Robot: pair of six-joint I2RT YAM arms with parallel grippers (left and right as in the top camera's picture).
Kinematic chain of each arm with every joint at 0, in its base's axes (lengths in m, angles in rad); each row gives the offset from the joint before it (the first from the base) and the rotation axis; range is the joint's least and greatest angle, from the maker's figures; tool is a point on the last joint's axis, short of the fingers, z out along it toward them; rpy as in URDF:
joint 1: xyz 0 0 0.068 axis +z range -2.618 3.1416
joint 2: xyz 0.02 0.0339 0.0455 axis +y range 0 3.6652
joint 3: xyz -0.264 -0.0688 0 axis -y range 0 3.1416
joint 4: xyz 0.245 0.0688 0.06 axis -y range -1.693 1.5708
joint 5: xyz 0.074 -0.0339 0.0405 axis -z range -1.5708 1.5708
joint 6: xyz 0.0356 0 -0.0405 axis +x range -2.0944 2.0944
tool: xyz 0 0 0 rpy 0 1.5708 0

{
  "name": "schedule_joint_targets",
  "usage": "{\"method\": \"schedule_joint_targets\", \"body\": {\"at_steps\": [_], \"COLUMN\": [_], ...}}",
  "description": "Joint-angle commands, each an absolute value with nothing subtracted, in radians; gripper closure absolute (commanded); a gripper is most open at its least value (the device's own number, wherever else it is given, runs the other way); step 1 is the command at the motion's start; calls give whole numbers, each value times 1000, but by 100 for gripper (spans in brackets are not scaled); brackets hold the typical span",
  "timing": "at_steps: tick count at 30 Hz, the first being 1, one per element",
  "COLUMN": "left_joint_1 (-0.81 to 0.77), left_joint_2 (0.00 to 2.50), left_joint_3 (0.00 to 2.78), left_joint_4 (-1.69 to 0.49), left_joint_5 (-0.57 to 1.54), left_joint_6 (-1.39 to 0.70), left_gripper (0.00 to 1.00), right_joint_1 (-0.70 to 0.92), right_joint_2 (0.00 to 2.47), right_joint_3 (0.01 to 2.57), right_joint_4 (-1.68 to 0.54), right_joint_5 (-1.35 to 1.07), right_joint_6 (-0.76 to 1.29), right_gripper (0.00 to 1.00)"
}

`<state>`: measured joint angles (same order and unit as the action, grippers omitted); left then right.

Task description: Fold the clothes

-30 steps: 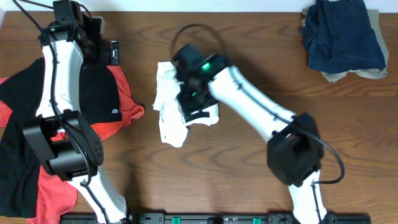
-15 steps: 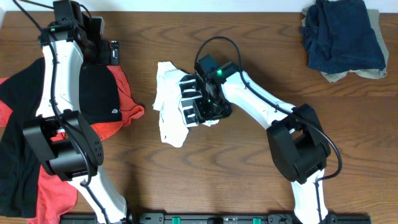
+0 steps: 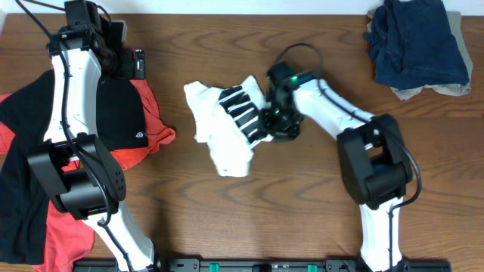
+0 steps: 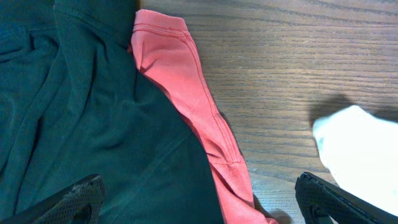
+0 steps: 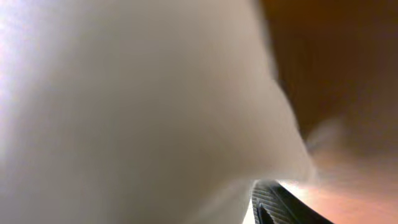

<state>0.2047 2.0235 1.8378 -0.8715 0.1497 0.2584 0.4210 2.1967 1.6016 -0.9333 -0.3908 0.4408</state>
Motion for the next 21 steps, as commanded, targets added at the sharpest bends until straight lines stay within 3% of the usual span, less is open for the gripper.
{"method": "schedule_joint_targets", "body": {"at_steps": [1,10,16,21], "left_joint_1": [206,206,206,206], "left_joint_2": [2020,2020,2020,2020], "left_joint_3": [1837,1837,1837,1837], "left_joint_4": [-874,-866,-866,-867], "left_joint_5": [149,149,149,149], "left_joint_6": [249,249,249,249], "left_gripper": [1,1,1,1], "right_joint_1": [346,188,196,274], "right_joint_2": [2207,2205,2183,2132], "right_joint_3": [1639,1670,1851,1924], "right_joint_4": [-875,-409,-678,-871], "right_joint_5": [-312,-406,-440,-381], "right_joint_6": [464,454,379,398], "right_gripper": [48,50,49,39]}}
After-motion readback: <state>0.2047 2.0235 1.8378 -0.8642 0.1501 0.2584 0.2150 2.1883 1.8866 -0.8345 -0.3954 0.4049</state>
